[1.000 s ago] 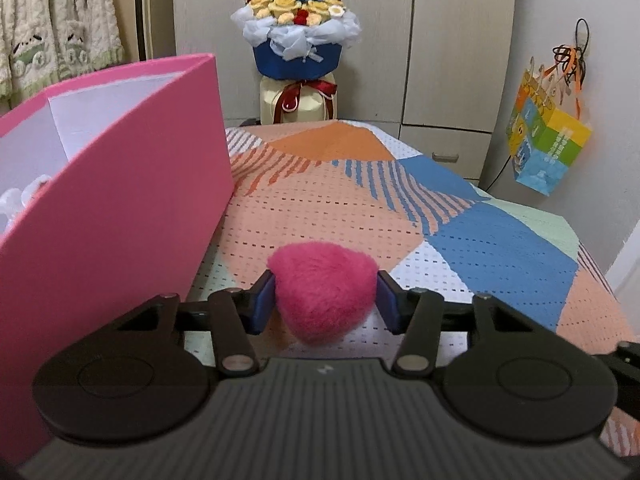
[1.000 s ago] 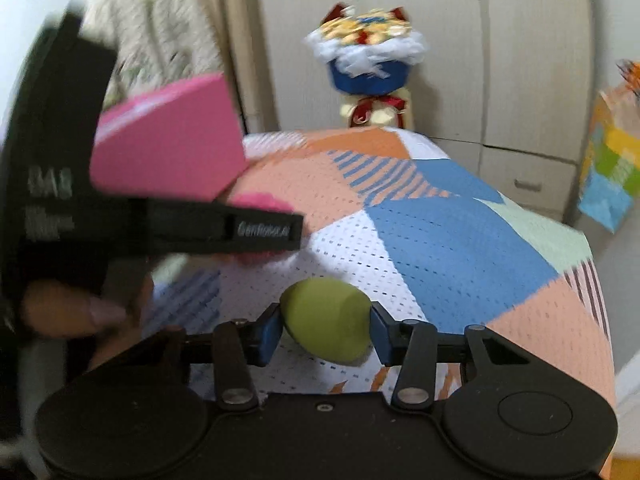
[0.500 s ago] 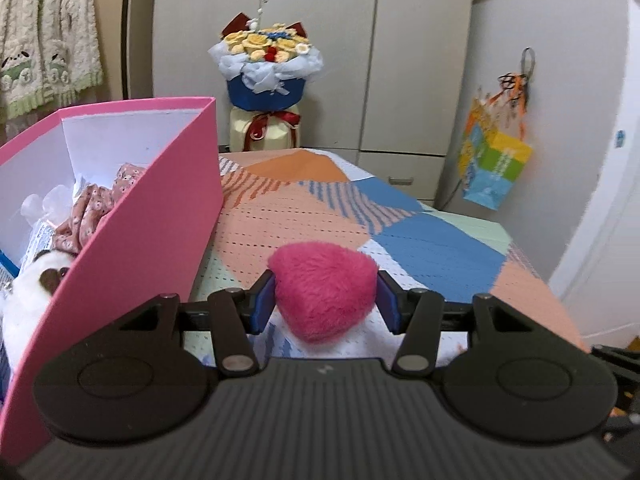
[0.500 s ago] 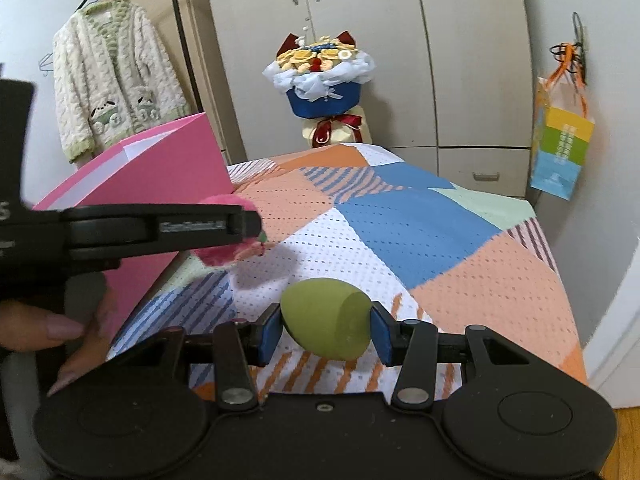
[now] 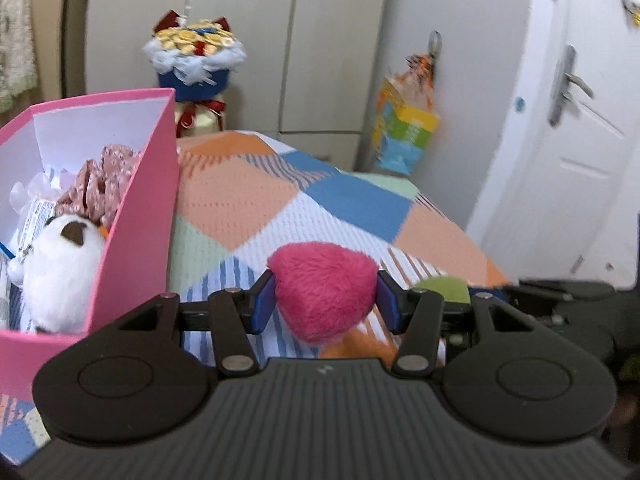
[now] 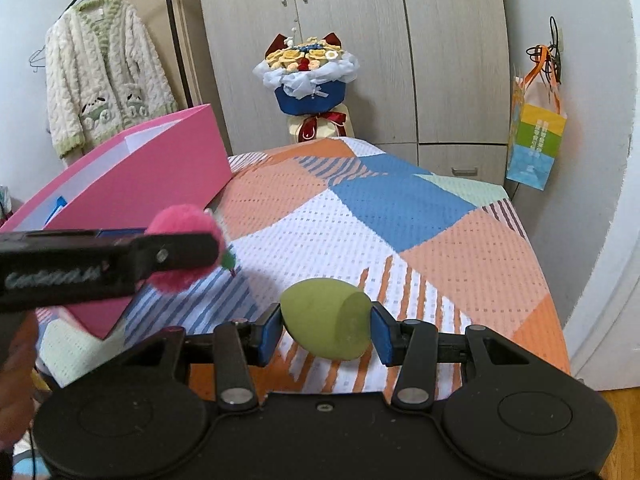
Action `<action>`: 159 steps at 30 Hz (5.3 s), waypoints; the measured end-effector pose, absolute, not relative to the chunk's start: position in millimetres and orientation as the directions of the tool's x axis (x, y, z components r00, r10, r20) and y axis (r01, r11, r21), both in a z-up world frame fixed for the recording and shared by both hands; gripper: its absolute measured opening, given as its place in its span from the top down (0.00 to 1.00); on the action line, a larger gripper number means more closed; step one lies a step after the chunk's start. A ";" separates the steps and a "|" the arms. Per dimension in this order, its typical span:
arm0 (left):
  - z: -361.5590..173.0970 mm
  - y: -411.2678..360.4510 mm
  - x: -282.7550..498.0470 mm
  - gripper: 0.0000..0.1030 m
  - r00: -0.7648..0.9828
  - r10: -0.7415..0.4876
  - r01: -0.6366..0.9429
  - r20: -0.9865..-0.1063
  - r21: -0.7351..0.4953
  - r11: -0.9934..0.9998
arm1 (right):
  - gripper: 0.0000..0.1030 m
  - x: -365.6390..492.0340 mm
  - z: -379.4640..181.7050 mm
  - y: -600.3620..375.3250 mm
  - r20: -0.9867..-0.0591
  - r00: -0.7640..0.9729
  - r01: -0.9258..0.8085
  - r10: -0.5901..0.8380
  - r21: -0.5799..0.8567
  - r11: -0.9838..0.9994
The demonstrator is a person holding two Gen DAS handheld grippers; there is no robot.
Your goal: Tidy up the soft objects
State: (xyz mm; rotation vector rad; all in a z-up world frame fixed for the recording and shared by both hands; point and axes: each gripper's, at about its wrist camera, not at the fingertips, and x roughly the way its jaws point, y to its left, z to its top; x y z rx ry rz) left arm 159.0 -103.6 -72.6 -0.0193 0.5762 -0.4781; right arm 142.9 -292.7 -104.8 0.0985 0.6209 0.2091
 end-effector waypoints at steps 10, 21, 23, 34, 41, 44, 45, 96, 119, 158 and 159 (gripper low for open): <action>-51.6 -63.3 120.1 0.50 0.694 -0.494 0.483 -0.524 -0.169 0.859 | 0.50 100.0 -86.8 -272.4 -0.574 0.799 -0.170 0.179 0.070 0.983; -26.0 -22.4 83.4 0.50 0.633 -0.506 0.495 -0.586 -0.196 0.847 | 0.50 62.5 -52.9 -245.9 -0.580 0.772 -0.311 0.261 0.014 0.950; -27.2 -14.2 79.6 0.50 0.629 -0.489 0.477 -0.604 -0.196 0.857 | 0.50 55.7 -47.7 -237.6 -0.576 0.769 -0.345 0.278 -0.007 0.939; -0.4 30.9 67.4 0.50 0.709 -0.404 0.425 -0.579 -0.106 0.899 | 0.49 46.7 -12.3 -191.5 -0.517 0.771 -0.468 0.372 -0.064 0.881; 31.3 62.6 91.1 0.50 0.762 -0.340 0.368 -0.551 -0.064 0.928 | 0.49 75.2 11.2 -158.8 -0.474 0.759 -0.533 0.447 -0.057 0.844; 45.2 73.1 103.9 0.50 0.779 -0.324 0.352 -0.537 -0.053 0.935 | 0.49 97.4 23.6 -149.4 -0.454 0.756 -0.547 0.472 -0.041 0.836; 48.0 75.6 107.7 0.49 0.791 -0.310 0.339 -0.527 -0.044 0.940 | 0.49 104.6 26.6 -146.9 -0.447 0.756 -0.550 0.477 -0.041 0.834; 23.4 91.3 253.8 0.30 0.777 -0.239 0.215 -0.582 -0.110 0.970 | 0.35 238.1 3.1 -115.4 -0.526 0.706 -0.573 0.474 -0.031 0.819; 35.5 73.8 125.3 0.17 0.810 -0.319 0.361 -0.492 -0.011 0.933 | 0.30 130.4 19.9 -164.7 -0.462 0.832 -0.347 0.306 -0.004 0.938; -2.1 12.0 90.5 0.00 0.861 -0.070 0.116 -0.504 0.061 0.991 | 0.00 64.6 7.8 -212.3 -0.469 0.883 0.013 -0.004 0.017 1.000; -2.9 12.3 88.1 0.00 0.861 -0.073 0.118 -0.504 0.057 0.991 | 0.00 62.0 7.8 -213.0 -0.467 0.884 0.015 -0.007 0.015 1.000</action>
